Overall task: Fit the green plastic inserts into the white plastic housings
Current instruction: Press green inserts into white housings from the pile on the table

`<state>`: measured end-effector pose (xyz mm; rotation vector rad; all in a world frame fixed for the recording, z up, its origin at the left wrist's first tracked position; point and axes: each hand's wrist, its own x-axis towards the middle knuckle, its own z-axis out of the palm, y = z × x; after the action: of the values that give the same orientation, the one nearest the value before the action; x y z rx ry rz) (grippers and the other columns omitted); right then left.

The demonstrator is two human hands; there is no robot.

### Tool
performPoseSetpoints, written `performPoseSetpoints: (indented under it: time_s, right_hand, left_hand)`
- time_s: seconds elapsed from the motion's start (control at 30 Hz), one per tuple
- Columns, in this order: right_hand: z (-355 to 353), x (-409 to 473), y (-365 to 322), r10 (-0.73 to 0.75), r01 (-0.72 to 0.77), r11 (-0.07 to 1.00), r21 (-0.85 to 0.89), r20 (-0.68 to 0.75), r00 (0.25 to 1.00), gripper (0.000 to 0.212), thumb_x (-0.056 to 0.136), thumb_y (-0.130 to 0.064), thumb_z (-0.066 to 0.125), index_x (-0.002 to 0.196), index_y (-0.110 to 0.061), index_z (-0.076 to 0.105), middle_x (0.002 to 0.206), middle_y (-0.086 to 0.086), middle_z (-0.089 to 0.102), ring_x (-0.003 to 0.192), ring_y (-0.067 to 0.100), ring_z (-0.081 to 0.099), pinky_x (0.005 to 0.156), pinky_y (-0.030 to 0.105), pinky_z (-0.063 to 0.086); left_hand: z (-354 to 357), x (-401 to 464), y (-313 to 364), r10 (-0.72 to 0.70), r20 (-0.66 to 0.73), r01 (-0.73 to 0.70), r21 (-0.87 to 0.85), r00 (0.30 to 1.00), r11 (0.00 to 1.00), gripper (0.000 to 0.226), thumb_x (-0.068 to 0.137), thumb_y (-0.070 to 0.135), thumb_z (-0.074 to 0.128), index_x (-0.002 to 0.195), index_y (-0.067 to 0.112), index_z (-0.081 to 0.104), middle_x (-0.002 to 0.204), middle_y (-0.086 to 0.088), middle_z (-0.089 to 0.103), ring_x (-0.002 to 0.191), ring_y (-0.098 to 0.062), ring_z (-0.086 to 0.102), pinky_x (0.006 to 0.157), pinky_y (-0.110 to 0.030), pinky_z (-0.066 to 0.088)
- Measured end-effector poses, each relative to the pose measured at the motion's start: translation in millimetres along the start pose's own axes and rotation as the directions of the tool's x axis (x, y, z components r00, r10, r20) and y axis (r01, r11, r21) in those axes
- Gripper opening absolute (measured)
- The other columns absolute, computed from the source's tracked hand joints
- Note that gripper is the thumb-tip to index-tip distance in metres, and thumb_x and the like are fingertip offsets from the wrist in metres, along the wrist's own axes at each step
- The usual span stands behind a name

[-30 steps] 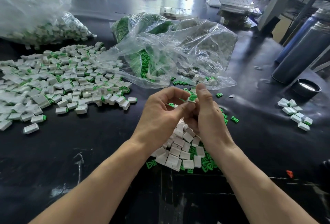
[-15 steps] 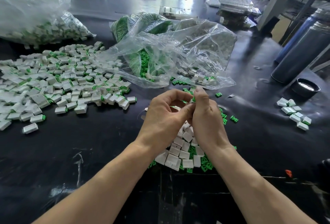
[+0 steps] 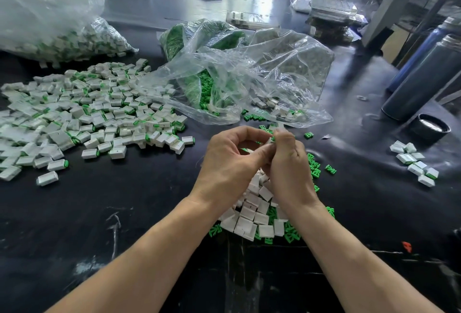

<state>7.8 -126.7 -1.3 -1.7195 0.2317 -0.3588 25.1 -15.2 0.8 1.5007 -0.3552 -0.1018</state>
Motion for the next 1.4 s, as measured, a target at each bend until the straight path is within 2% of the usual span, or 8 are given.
performPoseSetpoints:
  time_s: [0.27,0.7,0.77,0.9,1.03,1.17,1.27,1.4]
  right_hand:
    - [-1,-1,-3,-0.130,0.131,0.987,-0.097,0.017,0.991,0.061,0.103,-0.035,0.029,0.059,-0.051,0.068,0.051,-0.025,0.057,0.051,-0.005,0.055,0.050,0.010,0.039]
    - [0,-1,-2,-0.125,0.127,0.985,-0.120,0.024,0.992,0.058,0.095,-0.041,0.026,0.052,-0.050,0.063,0.045,-0.020,0.053,0.045,0.000,0.051,0.047,0.020,0.039]
    - [0,-1,-2,-0.132,0.134,0.984,-0.114,0.024,0.991,0.057,0.095,-0.039,0.027,0.056,-0.049,0.066,0.047,-0.022,0.055,0.047,-0.002,0.053,0.046,0.015,0.039]
    - [1,1,4,-0.125,0.123,0.986,-0.109,-0.016,0.992,0.055,0.097,-0.040,0.030,0.068,-0.029,0.075,0.060,-0.015,0.068,0.057,0.001,0.062,0.052,0.020,0.046]
    - [-1,0,2,-0.110,0.111,0.992,-0.054,0.023,0.994,0.061,0.106,-0.040,0.029,0.062,-0.047,0.072,0.054,-0.022,0.063,0.054,-0.005,0.060,0.052,0.009,0.043]
    - [-12,4,3,-0.106,0.108,0.987,-0.121,0.020,0.994,0.065,0.108,-0.055,0.029,0.067,-0.024,0.068,0.055,-0.009,0.059,0.053,0.004,0.052,0.058,0.025,0.042]
    - [-28,6,1,-0.183,0.182,0.979,-0.090,-0.007,0.983,0.040,0.107,-0.045,0.049,0.083,-0.022,0.071,0.070,-0.003,0.066,0.062,0.009,0.054,0.063,0.037,0.043]
    - [-33,6,0,-0.307,0.315,0.931,-0.185,0.072,0.949,0.006,0.099,-0.029,0.071,0.097,-0.033,0.075,0.084,-0.016,0.071,0.075,0.007,0.064,0.070,0.030,0.049]
  left_hand:
    - [0,-2,2,-0.002,-0.013,0.001,-0.020,1.000,1.000,0.008,0.089,0.013,0.079,0.096,0.011,0.077,0.085,-0.006,0.078,0.079,-0.023,0.075,0.072,-0.029,0.061]
    - [0,-2,0,-0.002,-0.028,0.002,-0.008,1.000,1.000,0.005,0.089,0.011,0.079,0.094,0.013,0.078,0.084,-0.002,0.078,0.080,-0.020,0.075,0.071,-0.026,0.060]
    - [0,-2,0,-0.002,-0.030,0.001,-0.003,1.000,1.000,0.005,0.089,0.010,0.079,0.093,0.013,0.078,0.084,-0.002,0.078,0.079,-0.018,0.075,0.071,-0.026,0.061]
    - [1,-3,3,-0.001,-0.037,0.000,-0.011,0.999,1.000,0.004,0.089,0.009,0.078,0.093,0.011,0.078,0.084,-0.004,0.078,0.077,-0.017,0.074,0.072,-0.027,0.061]
    - [-1,-2,6,-0.006,-0.035,0.006,0.000,0.999,1.000,0.007,0.088,0.012,0.080,0.094,0.012,0.078,0.086,-0.002,0.079,0.080,-0.017,0.075,0.076,-0.031,0.062]
    - [-9,0,5,0.007,-0.082,0.000,0.087,0.997,0.996,0.009,0.087,0.019,0.082,0.095,0.018,0.077,0.085,0.000,0.077,0.082,-0.017,0.073,0.078,-0.033,0.062]
    - [-16,3,3,0.030,-0.116,-0.013,0.139,0.993,0.990,0.008,0.087,0.018,0.081,0.094,0.020,0.076,0.086,0.002,0.077,0.081,-0.015,0.072,0.075,-0.024,0.060]
    - [-20,4,2,0.053,-0.105,-0.029,0.214,0.993,0.976,0.010,0.087,0.014,0.080,0.096,0.019,0.078,0.085,0.010,0.077,0.081,-0.005,0.073,0.075,-0.016,0.056]
